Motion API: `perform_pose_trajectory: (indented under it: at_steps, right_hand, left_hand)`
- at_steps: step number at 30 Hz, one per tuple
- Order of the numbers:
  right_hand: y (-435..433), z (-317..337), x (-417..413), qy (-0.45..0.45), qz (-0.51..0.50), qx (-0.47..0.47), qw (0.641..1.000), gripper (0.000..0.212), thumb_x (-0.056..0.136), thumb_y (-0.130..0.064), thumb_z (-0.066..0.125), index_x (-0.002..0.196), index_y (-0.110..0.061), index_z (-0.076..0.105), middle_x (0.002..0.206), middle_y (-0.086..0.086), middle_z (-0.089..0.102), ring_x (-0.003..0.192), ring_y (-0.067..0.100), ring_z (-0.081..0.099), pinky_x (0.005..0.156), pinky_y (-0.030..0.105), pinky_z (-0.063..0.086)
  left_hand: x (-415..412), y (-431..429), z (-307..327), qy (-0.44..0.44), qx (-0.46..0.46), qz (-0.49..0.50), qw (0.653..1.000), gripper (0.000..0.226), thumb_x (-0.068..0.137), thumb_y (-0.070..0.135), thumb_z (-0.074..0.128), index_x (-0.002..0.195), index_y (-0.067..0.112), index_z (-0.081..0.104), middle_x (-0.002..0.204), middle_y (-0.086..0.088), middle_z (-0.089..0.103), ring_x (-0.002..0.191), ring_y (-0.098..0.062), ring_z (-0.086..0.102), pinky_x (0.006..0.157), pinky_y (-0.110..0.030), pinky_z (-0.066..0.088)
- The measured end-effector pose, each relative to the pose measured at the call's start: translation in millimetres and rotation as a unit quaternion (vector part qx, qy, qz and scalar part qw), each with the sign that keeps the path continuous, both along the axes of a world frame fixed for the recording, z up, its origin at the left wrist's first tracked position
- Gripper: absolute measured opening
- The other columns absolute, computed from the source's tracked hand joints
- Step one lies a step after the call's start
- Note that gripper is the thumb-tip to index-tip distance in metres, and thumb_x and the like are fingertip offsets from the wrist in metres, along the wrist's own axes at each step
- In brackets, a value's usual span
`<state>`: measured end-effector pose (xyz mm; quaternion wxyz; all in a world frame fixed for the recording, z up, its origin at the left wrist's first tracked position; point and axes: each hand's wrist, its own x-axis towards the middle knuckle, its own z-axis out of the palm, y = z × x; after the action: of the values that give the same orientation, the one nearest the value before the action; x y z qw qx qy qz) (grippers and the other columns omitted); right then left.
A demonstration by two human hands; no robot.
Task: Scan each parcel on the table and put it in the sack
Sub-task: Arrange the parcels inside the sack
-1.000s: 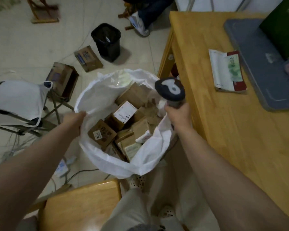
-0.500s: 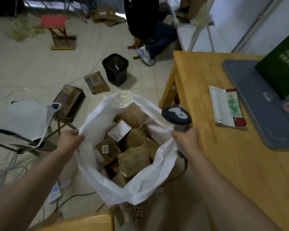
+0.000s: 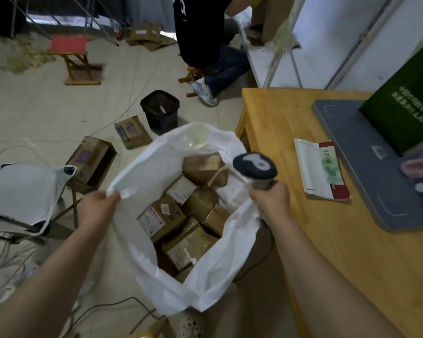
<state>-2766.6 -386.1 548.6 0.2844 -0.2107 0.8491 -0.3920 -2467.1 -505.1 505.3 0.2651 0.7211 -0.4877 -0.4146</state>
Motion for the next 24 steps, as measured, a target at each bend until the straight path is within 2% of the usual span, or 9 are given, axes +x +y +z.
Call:
perform_pose_trajectory:
  at_steps: [1, 3, 5, 8, 11, 13, 17, 20, 24]
  right_hand:
    - [3, -13, 2, -0.003, 0.010, 0.040, 0.999, 0.011, 0.078, -0.006, 0.068, 0.078, -0.011, 0.058, 0.076, 0.002, 0.060, 0.091, 0.028, 0.062, 0.072, 0.030, 0.046]
    - [3, -26, 0, -0.013, -0.006, 0.067, 0.998, 0.020, 0.078, -0.008, 0.069, 0.096, -0.003, 0.062, 0.089, 0.008, 0.063, 0.099, 0.031, 0.062, 0.080, 0.034, 0.049]
    - [-8, -15, -12, -0.025, -0.058, 0.028, 0.998, 0.027, 0.076, -0.006, 0.070, 0.101, -0.004, 0.063, 0.090, 0.005, 0.062, 0.096, 0.026, 0.061, 0.081, 0.034, 0.050]
    - [-20, 26, -28, -0.015, -0.088, -0.086, 0.992, 0.021, 0.068, 0.001, 0.070, 0.076, -0.016, 0.062, 0.075, -0.004, 0.063, 0.081, 0.018, 0.062, 0.071, 0.029, 0.048]
    - [-16, 45, -20, 0.005, -0.057, -0.136, 0.989, 0.025, 0.069, 0.003, 0.070, 0.066, -0.020, 0.058, 0.065, -0.006, 0.059, 0.064, 0.007, 0.055, 0.062, 0.023, 0.045]
    - [-9, 30, -11, -0.008, -0.026, -0.059, 0.998, 0.024, 0.075, -0.004, 0.070, 0.068, -0.020, 0.054, 0.068, -0.006, 0.056, 0.065, 0.009, 0.053, 0.062, 0.024, 0.044]
    - [2, -1, 2, -0.043, -0.002, 0.073, 0.996, 0.014, 0.080, -0.012, 0.069, 0.081, -0.009, 0.055, 0.075, 0.001, 0.055, 0.085, 0.025, 0.057, 0.073, 0.034, 0.047]
    - [-1, 10, -4, -0.048, -0.046, 0.024, 0.997, 0.023, 0.075, -0.005, 0.072, 0.095, -0.009, 0.061, 0.085, 0.001, 0.059, 0.088, 0.020, 0.056, 0.077, 0.030, 0.047]
    - [3, 33, 1, -0.091, -0.061, -0.101, 0.989, 0.023, 0.070, 0.007, 0.070, 0.081, -0.012, 0.064, 0.073, -0.008, 0.063, 0.071, 0.005, 0.059, 0.060, 0.020, 0.049]
  left_hand:
    - [-1, 1, -11, -0.007, 0.044, -0.014, 0.999, 0.026, 0.092, 0.014, 0.060, 0.093, -0.011, 0.066, 0.072, -0.015, 0.058, 0.068, -0.028, 0.055, 0.070, -0.040, 0.045]
    - [-13, -2, -17, 0.010, 0.082, -0.031, 0.996, 0.022, 0.095, 0.013, 0.056, 0.090, -0.007, 0.063, 0.071, -0.013, 0.055, 0.067, -0.030, 0.054, 0.068, -0.036, 0.043]
    - [-30, -14, -5, 0.042, 0.036, -0.007, 0.998, 0.021, 0.094, 0.012, 0.056, 0.076, 0.001, 0.059, 0.072, -0.014, 0.054, 0.070, -0.034, 0.056, 0.064, -0.032, 0.043]
    - [-40, -22, 28, 0.060, -0.069, 0.001, 0.996, 0.027, 0.094, 0.015, 0.053, 0.068, 0.017, 0.056, 0.069, -0.005, 0.053, 0.062, -0.019, 0.051, 0.055, -0.027, 0.041]
    - [-26, -14, 36, 0.075, -0.112, 0.056, 0.989, 0.021, 0.094, 0.015, 0.053, 0.075, 0.010, 0.059, 0.066, -0.005, 0.049, 0.059, -0.017, 0.045, 0.055, -0.027, 0.037]
    - [-7, -11, 21, -0.004, -0.090, 0.068, 0.994, 0.018, 0.093, 0.012, 0.052, 0.081, 0.000, 0.058, 0.065, -0.013, 0.046, 0.059, -0.025, 0.042, 0.055, -0.030, 0.032]
    - [12, -6, -8, -0.133, -0.004, -0.029, 0.991, 0.020, 0.089, 0.006, 0.052, 0.074, -0.006, 0.058, 0.062, -0.017, 0.048, 0.070, -0.035, 0.052, 0.061, -0.035, 0.033]
    - [9, -13, -1, -0.148, -0.037, -0.009, 0.988, 0.021, 0.090, 0.010, 0.050, 0.075, -0.003, 0.057, 0.065, -0.019, 0.048, 0.070, -0.033, 0.049, 0.063, -0.034, 0.032]
    - [13, -24, 12, -0.154, -0.108, 0.057, 0.981, 0.029, 0.088, 0.015, 0.048, 0.079, -0.011, 0.057, 0.068, -0.032, 0.041, 0.066, -0.042, 0.045, 0.063, -0.039, 0.033]
